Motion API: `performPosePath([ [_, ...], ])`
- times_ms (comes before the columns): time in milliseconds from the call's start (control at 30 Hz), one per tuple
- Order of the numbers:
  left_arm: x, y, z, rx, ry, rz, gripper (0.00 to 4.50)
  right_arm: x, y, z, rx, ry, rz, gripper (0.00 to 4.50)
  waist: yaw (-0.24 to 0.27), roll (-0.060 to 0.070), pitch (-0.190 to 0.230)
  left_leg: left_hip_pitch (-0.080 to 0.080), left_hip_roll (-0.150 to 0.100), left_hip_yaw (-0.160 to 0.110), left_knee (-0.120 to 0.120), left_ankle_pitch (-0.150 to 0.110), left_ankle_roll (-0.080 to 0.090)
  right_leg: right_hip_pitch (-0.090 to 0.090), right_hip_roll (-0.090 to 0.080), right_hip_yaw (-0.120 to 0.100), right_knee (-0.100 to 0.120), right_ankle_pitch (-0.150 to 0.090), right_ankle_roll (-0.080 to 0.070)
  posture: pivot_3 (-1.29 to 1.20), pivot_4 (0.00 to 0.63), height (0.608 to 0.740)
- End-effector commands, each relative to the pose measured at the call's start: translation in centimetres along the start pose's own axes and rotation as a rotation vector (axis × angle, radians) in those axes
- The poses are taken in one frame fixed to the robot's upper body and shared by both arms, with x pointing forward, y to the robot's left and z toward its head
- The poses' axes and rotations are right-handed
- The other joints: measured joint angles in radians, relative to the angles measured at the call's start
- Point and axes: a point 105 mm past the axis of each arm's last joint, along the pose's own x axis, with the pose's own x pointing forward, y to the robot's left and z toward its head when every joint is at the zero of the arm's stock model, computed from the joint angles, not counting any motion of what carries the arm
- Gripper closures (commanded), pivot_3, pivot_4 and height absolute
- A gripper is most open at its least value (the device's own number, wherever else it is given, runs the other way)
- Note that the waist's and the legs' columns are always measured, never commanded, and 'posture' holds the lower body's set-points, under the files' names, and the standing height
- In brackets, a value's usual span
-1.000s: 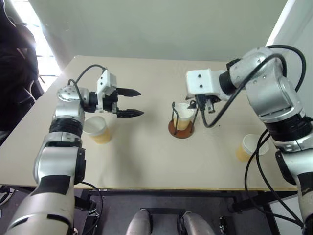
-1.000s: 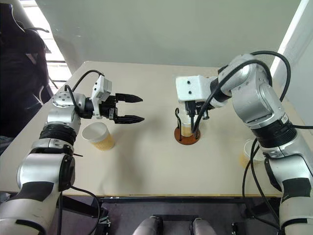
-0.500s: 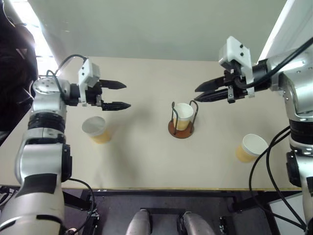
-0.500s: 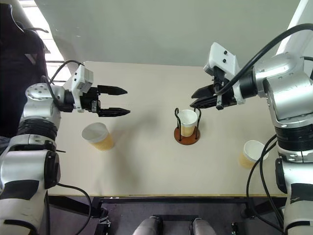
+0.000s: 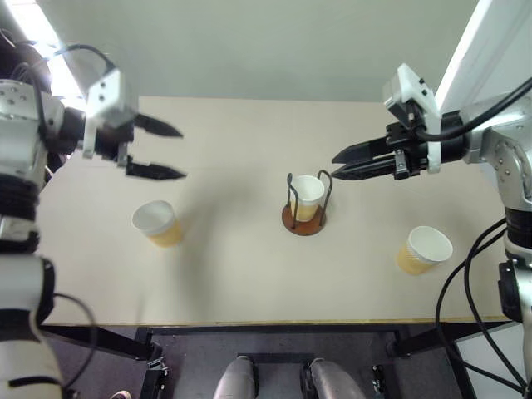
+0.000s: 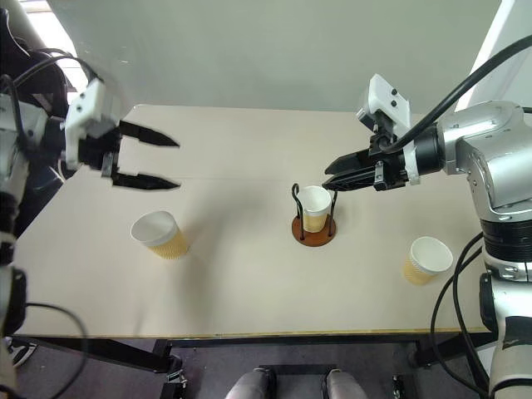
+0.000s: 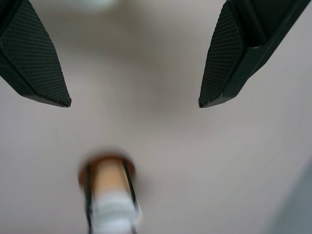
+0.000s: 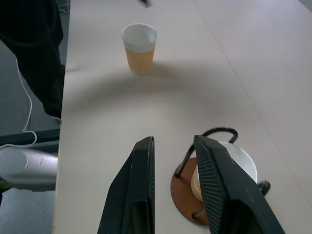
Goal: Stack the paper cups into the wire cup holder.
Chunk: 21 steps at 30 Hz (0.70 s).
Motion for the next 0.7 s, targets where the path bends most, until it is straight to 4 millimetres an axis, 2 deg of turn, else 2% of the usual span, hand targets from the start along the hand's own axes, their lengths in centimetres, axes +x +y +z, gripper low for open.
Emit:
performPosePath([
  [33,-1.0,-2.2,-0.1,0.064,0.076,-0.095,0.0,-0.3,0.3,0.8,-0.048,-0.019,0.018,3.29,-0.001,0.0,0.0,0.0,0.0,0.0,0.0,0.0,0.0,-0.001,0.001,-0.001,0.001,0.0,-0.001,0.0,0.15,0.74],
  [333,-0.8,-4.6,-1.4,0.02,0.162,-0.184,0.0,-0.1,0.8,0.8,-0.084,-0.064,0.075,3.29,0.004,0.0,0.0,0.0,0.001,-0.002,0.001,0.0,0.0,0.0,0.001,-0.002,0.002,0.002,-0.008,0.0,0.15,0.74],
  [467,-0.9,-4.5,-2.0,0.041,0.234,-0.185,0.0,-0.2,0.8,0.7,-0.076,-0.061,0.077,3.29,0.003,0.0,0.0,0.0,0.001,-0.002,0.001,0.0,0.0,-0.001,0.001,-0.002,0.002,0.003,-0.009,0.0,0.15,0.74],
  [567,-1.2,-3.9,-3.3,0.075,0.332,-0.172,0.0,-0.3,0.8,0.8,-0.072,-0.059,0.076,3.29,0.002,0.0,0.0,0.0,0.001,-0.002,0.0,0.0,-0.001,-0.002,0.001,-0.002,0.002,0.002,-0.009,0.0,0.15,0.74],
  [700,-1.3,-3.9,-4.4,0.078,0.367,-0.172,0.0,-0.4,0.8,0.7,-0.067,-0.054,0.075,3.29,0.002,0.0,0.0,0.0,0.001,-0.002,-0.001,0.0,-0.001,-0.002,0.001,-0.002,0.003,0.002,-0.01,0.0,0.15,0.74],
])
